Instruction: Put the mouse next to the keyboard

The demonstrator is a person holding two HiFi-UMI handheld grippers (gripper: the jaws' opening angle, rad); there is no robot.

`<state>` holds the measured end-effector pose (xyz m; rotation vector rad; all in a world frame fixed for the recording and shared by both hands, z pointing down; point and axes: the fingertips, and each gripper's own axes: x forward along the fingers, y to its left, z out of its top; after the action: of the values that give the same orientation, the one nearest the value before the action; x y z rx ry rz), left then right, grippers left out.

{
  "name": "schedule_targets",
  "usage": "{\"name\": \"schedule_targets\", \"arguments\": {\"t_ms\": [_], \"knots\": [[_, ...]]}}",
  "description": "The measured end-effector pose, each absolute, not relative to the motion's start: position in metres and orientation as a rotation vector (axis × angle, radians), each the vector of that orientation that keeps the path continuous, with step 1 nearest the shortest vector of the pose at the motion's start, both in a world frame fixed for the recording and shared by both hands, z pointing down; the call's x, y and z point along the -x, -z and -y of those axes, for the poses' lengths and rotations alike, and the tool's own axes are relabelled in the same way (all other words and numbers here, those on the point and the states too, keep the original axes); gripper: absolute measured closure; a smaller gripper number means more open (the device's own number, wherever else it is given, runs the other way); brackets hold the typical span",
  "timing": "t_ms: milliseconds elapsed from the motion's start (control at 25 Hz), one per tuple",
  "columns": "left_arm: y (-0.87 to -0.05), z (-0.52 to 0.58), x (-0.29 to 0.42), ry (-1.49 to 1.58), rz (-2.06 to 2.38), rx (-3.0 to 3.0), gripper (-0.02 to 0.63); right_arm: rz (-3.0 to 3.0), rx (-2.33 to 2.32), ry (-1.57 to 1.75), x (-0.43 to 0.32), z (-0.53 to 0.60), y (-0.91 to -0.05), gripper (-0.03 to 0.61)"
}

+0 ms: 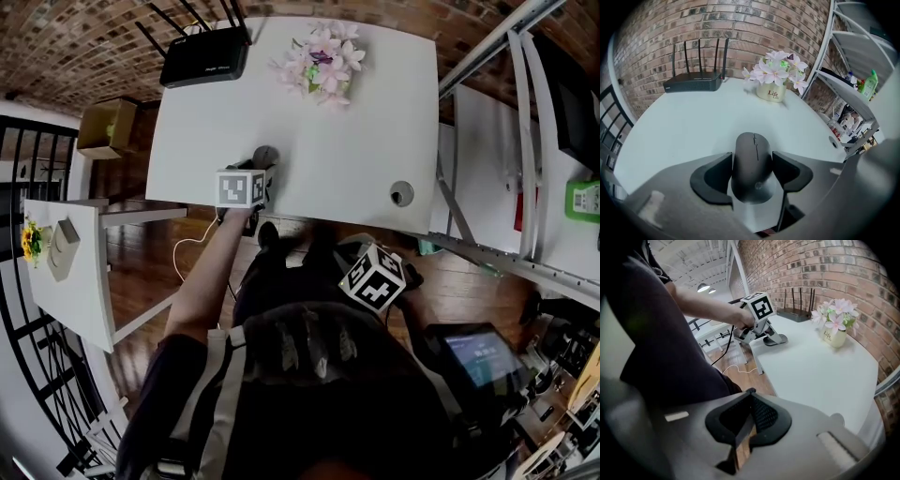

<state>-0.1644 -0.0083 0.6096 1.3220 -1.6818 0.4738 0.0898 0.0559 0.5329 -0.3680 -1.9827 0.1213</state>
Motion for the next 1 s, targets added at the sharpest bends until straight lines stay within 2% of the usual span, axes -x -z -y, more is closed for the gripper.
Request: {"name": "schedule_targets", "arguments": {"t_ms": [520,760,1000], "knots": [[-0.607,0.014,0.176,-0.735,1.59,-1.536,0.325,1.933,0.272,-0.108,-0.046,-0.075,-0.528,0.572],[-0.608,0.016,0.167,-0.614,1.556,-1.593,0.336,1.918,0.243,-0.118,-0.036,-0.078,-0.527,0.572],[-0.608,-0.004,0.197,-0.639,1.632,-1.515,0.339,1.909,0.262,-0.105,-0.026,-0.079,-0.528,0.572]]}}
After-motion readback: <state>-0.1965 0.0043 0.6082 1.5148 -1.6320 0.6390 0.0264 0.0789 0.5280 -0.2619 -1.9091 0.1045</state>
